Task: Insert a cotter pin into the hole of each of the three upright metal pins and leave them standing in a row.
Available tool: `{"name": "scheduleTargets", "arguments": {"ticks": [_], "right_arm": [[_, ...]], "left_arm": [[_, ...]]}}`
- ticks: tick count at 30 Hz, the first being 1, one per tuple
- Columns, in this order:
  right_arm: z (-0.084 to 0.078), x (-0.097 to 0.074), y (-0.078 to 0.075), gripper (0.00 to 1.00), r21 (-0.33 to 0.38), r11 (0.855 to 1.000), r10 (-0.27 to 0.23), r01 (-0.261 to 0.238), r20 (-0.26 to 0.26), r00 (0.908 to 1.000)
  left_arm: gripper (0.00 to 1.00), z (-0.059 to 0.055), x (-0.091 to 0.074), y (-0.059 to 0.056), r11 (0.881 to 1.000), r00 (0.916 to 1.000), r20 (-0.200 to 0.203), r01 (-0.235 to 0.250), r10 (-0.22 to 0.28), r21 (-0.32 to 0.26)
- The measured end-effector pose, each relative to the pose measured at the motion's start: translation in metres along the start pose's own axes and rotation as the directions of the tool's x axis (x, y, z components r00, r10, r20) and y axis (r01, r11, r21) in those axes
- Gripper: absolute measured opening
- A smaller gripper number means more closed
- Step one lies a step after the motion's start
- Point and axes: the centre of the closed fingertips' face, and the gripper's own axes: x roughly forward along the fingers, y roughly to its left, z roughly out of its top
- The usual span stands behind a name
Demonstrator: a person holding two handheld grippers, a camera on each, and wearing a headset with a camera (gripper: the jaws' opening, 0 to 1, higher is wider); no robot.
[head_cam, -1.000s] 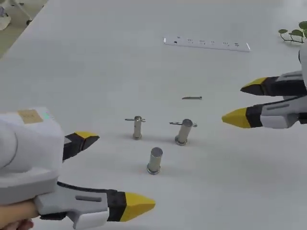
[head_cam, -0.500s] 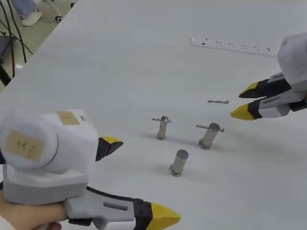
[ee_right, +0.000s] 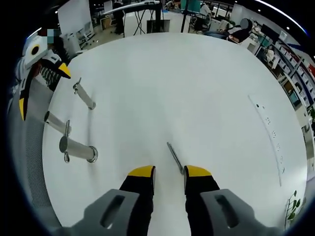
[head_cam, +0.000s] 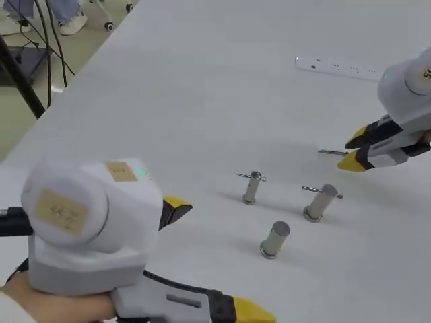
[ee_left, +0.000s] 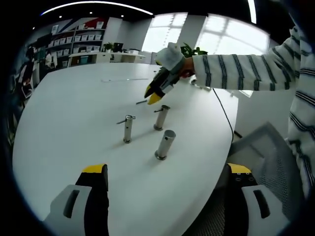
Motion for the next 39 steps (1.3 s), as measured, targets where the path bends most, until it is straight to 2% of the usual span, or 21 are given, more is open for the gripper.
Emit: {"name": "scheduleTargets", "arguments": {"ticks": [8, 10, 13, 19, 22, 26, 28, 30, 33, 36, 39], "right_arm": [[-0.001, 0.008, -0.007, 0.12, 0.016, 1.000, 0.015, -0.014, -0.013, 0.9998], [-0.001, 0.009, -0.011, 0.11, 0.040, 0.999, 0.016, -0.016, -0.004, 0.9999], [0.000, 0.010, -0.007, 0.10, 0.066, 0.997, 0.033, -0.033, 0.011, 0.9994], [0.001, 0.009, -0.002, 0.05, 0.046, 0.999, 0.022, -0.022, 0.006, 0.9997], [0.001, 0.010, -0.003, 0.00, 0.046, 0.999, -0.008, 0.008, 0.006, 1.0000], [0.000, 0.010, -0.006, 0.00, 0.048, 0.998, -0.041, 0.041, 0.007, 0.9991], [0.000, 0.009, -0.005, 0.00, 0.036, 0.998, -0.058, 0.057, 0.018, 0.9981], [0.000, 0.009, -0.005, 0.00, 0.069, 0.995, -0.076, 0.074, 0.023, 0.9969], [0.001, 0.009, -0.004, 0.00, 0.075, 0.994, -0.086, 0.084, 0.023, 0.9960], [0.001, 0.009, -0.003, 0.00, 0.067, 0.993, -0.095, 0.094, 0.013, 0.9954], [0.002, 0.009, -0.001, 0.00, 0.045, 0.994, -0.098, 0.098, 0.004, 0.9952]], "left_arm": [[0.95, -0.001, 0.002, -0.004, 1.000, 0.9999, 0.000, 0.017, -0.017, -0.010], [0.95, -0.001, 0.002, -0.005, 1.000, 0.9998, 0.002, 0.021, -0.021, -0.011], [0.94, -0.001, 0.003, -0.006, 1.000, 0.9997, 0.002, 0.026, -0.026, -0.012], [0.94, 0.000, 0.004, -0.008, 0.999, 0.9994, 0.005, 0.033, -0.033, -0.010], [0.92, 0.001, 0.004, -0.010, 0.999, 0.9993, 0.010, 0.037, -0.037, -0.001], [0.88, 0.005, 0.003, -0.010, 0.999, 0.9994, 0.024, 0.025, -0.025, 0.021], [0.88, 0.006, 0.003, -0.010, 1.000, 0.9992, 0.030, 0.026, -0.027, 0.012], [0.88, 0.006, 0.004, -0.010, 1.000, 0.9990, 0.035, 0.027, -0.027, 0.004], [0.85, 0.006, 0.003, -0.009, 1.000, 0.9991, 0.036, 0.023, -0.023, 0.008], [0.84, 0.009, 0.002, -0.009, 1.000, 0.9979, 0.058, 0.027, -0.027, 0.000], [0.84, 0.010, 0.002, -0.008, 1.000, 0.9985, 0.049, 0.022, -0.022, 0.004]]}}
